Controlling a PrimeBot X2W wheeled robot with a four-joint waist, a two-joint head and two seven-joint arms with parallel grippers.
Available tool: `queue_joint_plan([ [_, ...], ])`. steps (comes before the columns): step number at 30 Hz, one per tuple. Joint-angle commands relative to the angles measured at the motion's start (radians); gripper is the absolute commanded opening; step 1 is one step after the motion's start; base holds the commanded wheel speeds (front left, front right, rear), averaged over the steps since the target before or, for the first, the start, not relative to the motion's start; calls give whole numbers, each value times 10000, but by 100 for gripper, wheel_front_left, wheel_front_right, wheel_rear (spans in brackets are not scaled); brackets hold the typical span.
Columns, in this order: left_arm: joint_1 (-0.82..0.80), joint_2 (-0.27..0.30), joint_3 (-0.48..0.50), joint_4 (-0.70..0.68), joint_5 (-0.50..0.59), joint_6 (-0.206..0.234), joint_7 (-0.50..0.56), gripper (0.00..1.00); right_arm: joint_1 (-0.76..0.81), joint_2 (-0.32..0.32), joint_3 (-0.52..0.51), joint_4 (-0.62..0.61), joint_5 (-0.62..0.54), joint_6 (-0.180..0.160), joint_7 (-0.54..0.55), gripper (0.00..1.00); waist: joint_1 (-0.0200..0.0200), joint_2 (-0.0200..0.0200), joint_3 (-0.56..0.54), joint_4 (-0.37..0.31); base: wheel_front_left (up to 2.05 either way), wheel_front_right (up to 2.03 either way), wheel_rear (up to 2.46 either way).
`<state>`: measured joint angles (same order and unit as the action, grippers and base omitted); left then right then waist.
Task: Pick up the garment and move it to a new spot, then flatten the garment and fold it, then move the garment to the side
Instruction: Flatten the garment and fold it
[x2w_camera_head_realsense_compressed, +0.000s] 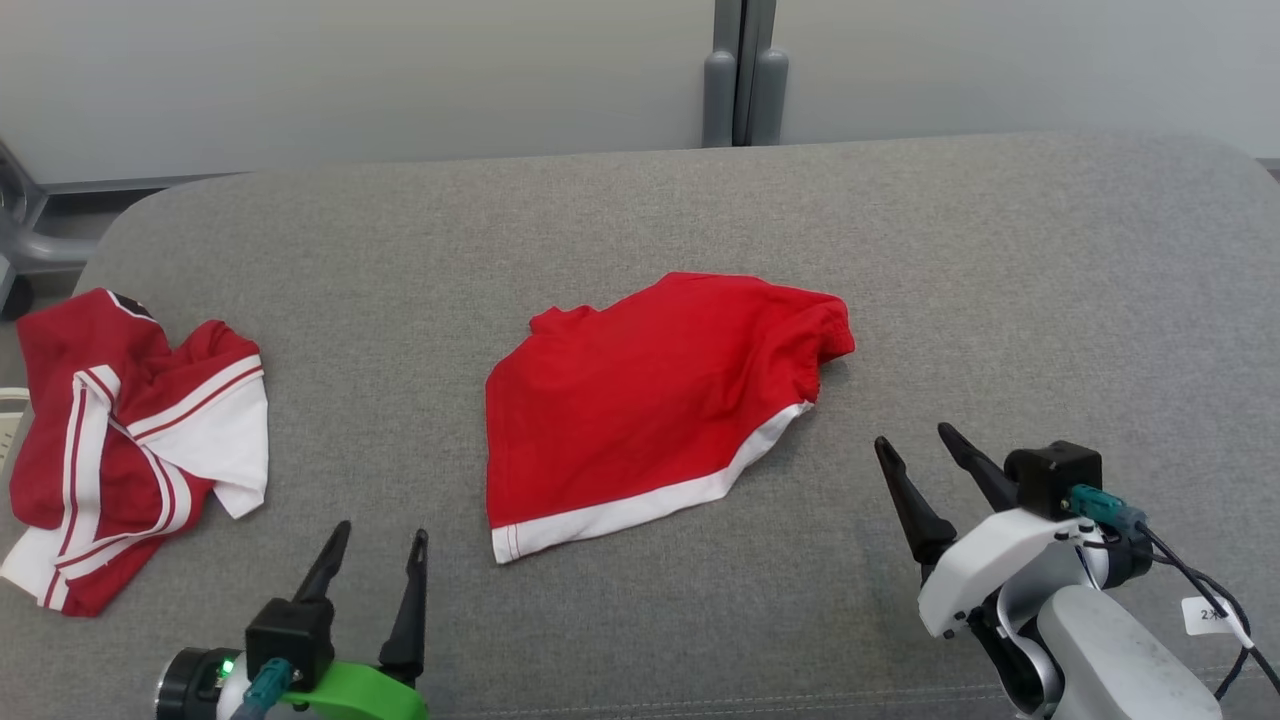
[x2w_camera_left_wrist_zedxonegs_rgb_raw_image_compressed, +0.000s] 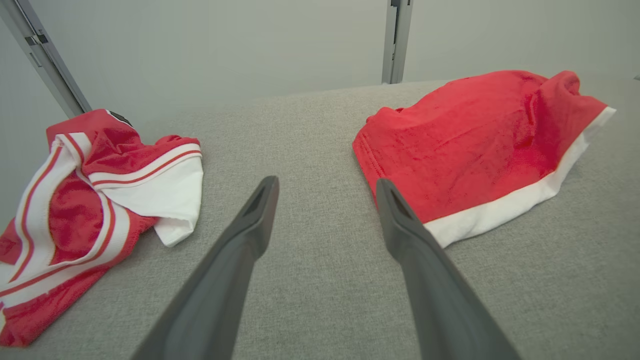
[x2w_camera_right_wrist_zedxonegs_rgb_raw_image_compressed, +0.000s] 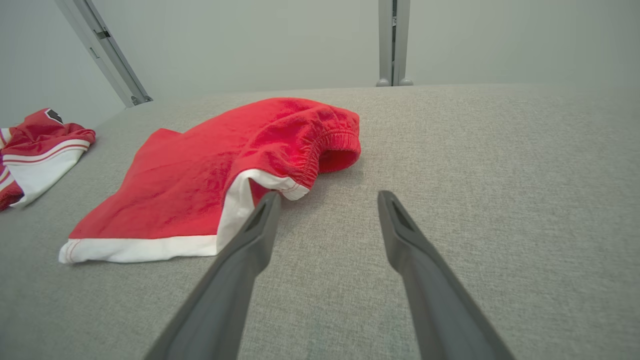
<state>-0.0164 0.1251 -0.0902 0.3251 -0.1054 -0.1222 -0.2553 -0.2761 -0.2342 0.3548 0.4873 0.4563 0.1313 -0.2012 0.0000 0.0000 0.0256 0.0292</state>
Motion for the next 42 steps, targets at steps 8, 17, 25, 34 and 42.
queue_joint_plan([
  [8, -1046, -104, -1498, 1497, -529, -78, -78, 100, -1337, -9, 1017, 1388, 361, -10, -220, 100, 0, 0, 497, 170, 0, 0, 0],
  [17, -2012, 0, -2956, 2796, -1436, -79, -92, 100, -2495, 150, 2261, 3075, 883, -10, -418, 100, 0, 0, 763, 248, 0, 0, 0],
  [25, -2816, 51, -3823, 3714, -2000, -80, -95, 100, -3573, 443, 3148, 4495, 1351, -10, -575, 100, 0, 0, 1009, 323, 0, 0, 0],
  [34, -3611, -132, -4557, 4372, -2465, -80, -94, 100, -4518, 558, 3901, 5573, 1877, -10, -635, 100, 0, 0, 1396, 579, 0, 0, 0],
  [42, -4010, -261, -5021, 4677, -2844, -81, -90, 0, -4883, 636, 4223, 5706, 2239, -10, -658, 26, 0, 0, 1664, 784, 0, 0, 0],
])
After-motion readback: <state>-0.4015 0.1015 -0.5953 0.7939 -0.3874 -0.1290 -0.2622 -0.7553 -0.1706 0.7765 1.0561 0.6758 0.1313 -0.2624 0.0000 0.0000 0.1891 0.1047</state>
